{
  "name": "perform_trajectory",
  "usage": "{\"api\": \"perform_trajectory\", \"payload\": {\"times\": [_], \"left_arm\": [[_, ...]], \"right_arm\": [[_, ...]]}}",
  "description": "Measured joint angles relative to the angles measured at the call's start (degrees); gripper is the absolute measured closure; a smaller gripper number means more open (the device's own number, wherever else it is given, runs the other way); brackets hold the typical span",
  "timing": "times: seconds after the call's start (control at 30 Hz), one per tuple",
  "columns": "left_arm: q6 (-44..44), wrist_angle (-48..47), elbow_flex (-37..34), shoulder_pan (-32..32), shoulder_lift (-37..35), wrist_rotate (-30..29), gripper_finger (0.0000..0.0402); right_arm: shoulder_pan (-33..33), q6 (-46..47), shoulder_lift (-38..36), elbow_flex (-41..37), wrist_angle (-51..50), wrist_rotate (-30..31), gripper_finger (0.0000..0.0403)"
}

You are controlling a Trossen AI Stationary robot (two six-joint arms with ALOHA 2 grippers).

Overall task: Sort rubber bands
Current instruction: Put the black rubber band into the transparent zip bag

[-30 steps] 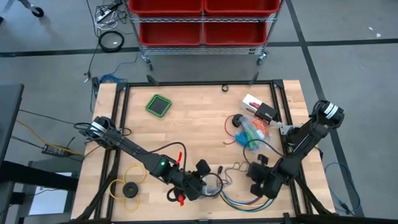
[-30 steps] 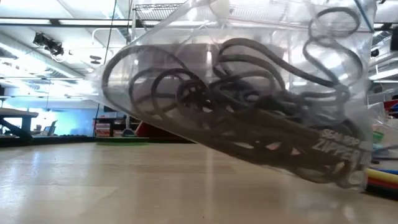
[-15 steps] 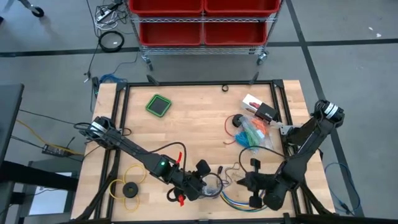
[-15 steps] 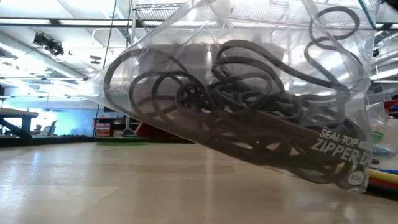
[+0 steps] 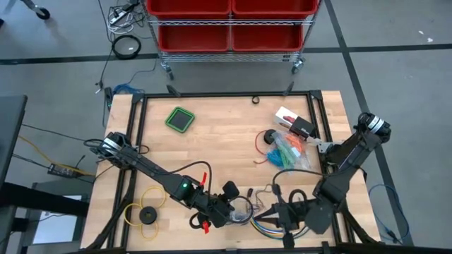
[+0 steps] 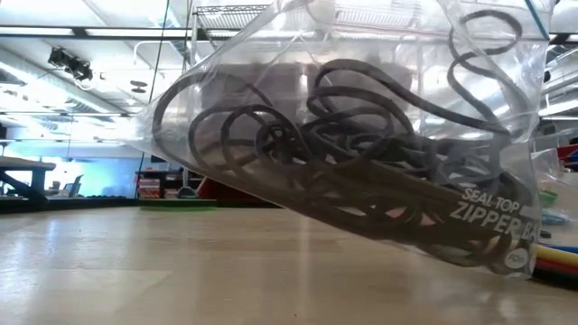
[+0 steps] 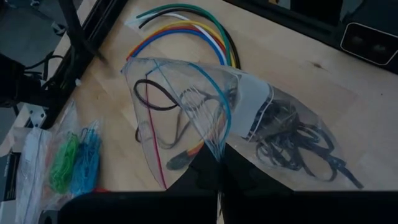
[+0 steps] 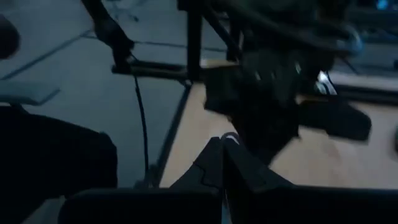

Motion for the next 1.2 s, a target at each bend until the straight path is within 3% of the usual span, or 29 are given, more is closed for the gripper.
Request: {"api": "perform_trajectory", "payload": {"times": [0.37,0.63,1.2], "left_arm": [[0.0,0.3,0.0,0.0,0.0,0.0,0.04],[0.0,3.4,0.0,-0.1,0.0,3.6,0.04],[4.7,4.8,0.0,-0.9,0.0,-2.5,0.04]], "right_arm": [[-2.7,-2.3,0.4,0.0,2.2,-4.5,0.0403],[-3.1,-2.2,0.4,0.0,2.0,-5.0,0.0403],[-3.8,2.5,0.4,0.0,-1.2,-5.8,0.0403]]}}
